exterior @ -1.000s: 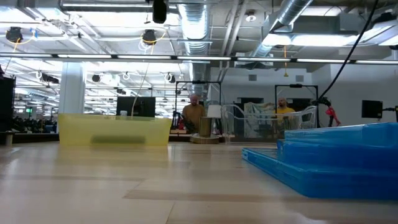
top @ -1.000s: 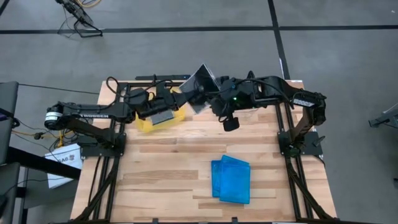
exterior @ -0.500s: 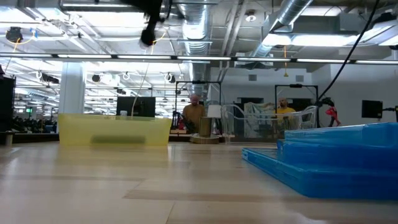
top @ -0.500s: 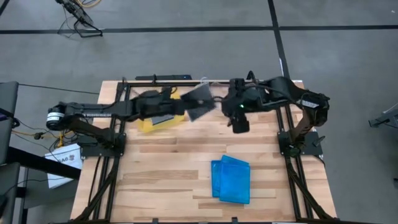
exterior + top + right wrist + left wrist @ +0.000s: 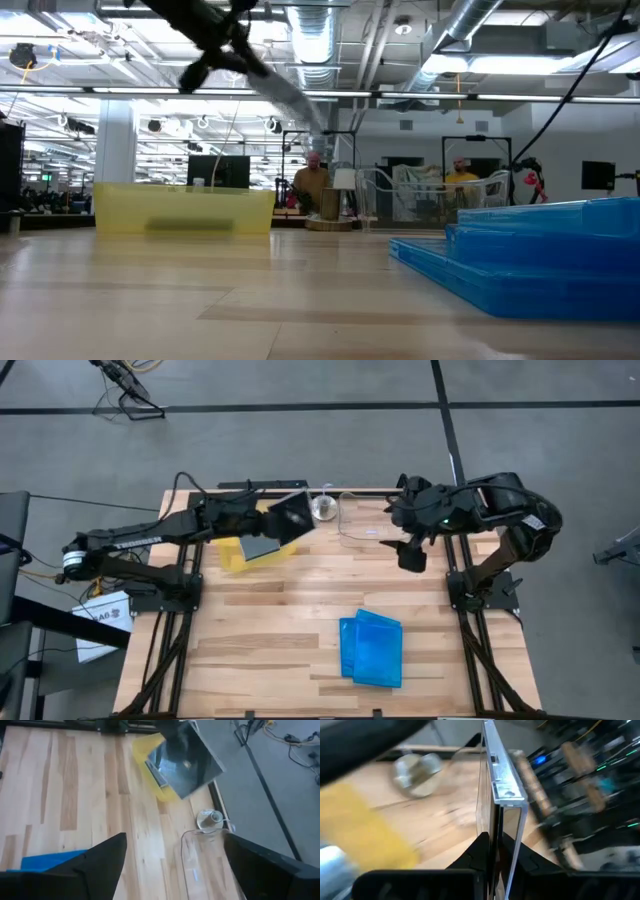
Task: Pick & place jewel cases by type
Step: Put the black CD case into the yellow bin
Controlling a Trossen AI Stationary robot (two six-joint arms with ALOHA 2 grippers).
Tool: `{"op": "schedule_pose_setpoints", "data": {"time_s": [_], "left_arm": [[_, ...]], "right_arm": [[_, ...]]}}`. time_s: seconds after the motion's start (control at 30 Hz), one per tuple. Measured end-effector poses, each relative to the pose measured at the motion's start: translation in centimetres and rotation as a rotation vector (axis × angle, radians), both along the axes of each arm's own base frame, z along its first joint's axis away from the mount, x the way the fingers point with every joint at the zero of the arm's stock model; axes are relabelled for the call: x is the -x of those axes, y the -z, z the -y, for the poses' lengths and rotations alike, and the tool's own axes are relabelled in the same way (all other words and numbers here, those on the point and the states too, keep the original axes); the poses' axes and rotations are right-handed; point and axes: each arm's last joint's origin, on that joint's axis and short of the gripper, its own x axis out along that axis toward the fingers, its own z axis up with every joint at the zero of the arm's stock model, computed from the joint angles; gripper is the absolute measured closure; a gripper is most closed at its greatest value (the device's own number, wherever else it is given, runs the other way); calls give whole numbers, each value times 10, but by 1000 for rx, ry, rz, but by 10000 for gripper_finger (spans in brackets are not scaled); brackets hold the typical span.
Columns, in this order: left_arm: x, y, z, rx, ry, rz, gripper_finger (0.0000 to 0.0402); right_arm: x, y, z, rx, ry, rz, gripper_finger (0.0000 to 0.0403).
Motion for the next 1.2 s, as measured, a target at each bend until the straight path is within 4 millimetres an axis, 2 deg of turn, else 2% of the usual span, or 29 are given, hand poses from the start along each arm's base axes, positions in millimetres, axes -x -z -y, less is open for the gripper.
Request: {"op": "schedule_pose_setpoints", "data": {"time_s": [0.2, 0.4, 0.53, 0.67, 0.87, 1.2], "left_arm": [[38, -10, 11, -44, -11, -101, 382], [82, -17, 25, -94, -28, -193, 382], [99, -23, 31, -194, 13, -206, 382], [100, -30, 36, -293, 102, -172, 382], [91, -51, 49, -404, 251, 63, 382], [78, -61, 65, -447, 404, 189, 382]], "right_arm": [[-3, 2, -1, -8, -10, -11, 85], [13, -2, 2, -13, -8, 9, 85], [19, 0, 8, -43, 50, 12, 85], [8, 8, 13, -103, 68, 7, 85], [-31, 39, 21, -199, -8, 32, 85], [-74, 64, 47, -366, -89, 312, 85]]}}
